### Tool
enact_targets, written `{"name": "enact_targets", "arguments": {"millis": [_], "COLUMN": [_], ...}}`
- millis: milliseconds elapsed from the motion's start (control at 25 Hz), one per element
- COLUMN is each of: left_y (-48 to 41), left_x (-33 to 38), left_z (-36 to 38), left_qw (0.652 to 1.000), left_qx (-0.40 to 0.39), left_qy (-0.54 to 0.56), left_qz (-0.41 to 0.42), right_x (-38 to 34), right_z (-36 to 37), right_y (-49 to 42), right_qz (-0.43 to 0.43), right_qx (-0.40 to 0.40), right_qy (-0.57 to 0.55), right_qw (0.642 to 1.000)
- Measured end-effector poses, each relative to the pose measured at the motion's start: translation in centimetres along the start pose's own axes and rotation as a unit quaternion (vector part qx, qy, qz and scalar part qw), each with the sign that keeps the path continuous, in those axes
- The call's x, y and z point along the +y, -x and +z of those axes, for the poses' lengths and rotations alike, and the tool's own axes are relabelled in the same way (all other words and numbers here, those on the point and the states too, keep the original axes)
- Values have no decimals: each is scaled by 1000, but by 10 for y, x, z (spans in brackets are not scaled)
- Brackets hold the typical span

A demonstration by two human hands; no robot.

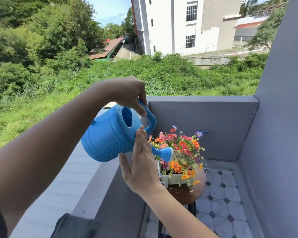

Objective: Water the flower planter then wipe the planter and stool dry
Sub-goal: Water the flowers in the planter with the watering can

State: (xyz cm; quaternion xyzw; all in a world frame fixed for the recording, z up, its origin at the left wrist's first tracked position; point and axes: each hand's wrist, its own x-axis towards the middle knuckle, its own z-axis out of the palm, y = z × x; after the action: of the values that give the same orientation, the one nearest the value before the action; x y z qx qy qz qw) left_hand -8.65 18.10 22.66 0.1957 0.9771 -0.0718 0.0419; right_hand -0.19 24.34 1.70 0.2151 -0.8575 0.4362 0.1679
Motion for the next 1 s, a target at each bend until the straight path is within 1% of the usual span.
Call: {"name": "enact_targets", "arguments": {"millis": [160, 320, 520, 640, 760, 880, 1000], "left_y": [5, 13, 11, 7, 5, 6, 9], "left_x": [-7, -8, -1, 7, 7, 2, -6], "left_z": [-4, -1, 9, 5, -2, -8, -8], "left_qw": [1000, 999, 998, 999, 1000, 999, 998], "left_qx": [-2, -29, -53, -40, -11, 12, 15], "left_qy": [-8, -28, -1, 2, 3, 2, -7], "left_qz": [-21, -30, -29, -22, -26, -38, -55], "right_x": [-8, -15, -8, -1, -2, -8, -15], "right_z": [0, 9, 10, 2, -5, -9, -8], "right_y": [-6, 6, 20, 16, 3, -10, -13], "right_qz": [-23, -37, -30, -26, -25, -24, -31], "right_qx": [-12, -26, 5, 12, 12, -10, -27], "right_qy": [-3, -19, -44, -25, -9, -11, -22], "right_qw": [1000, 999, 999, 999, 1000, 1000, 999]}}
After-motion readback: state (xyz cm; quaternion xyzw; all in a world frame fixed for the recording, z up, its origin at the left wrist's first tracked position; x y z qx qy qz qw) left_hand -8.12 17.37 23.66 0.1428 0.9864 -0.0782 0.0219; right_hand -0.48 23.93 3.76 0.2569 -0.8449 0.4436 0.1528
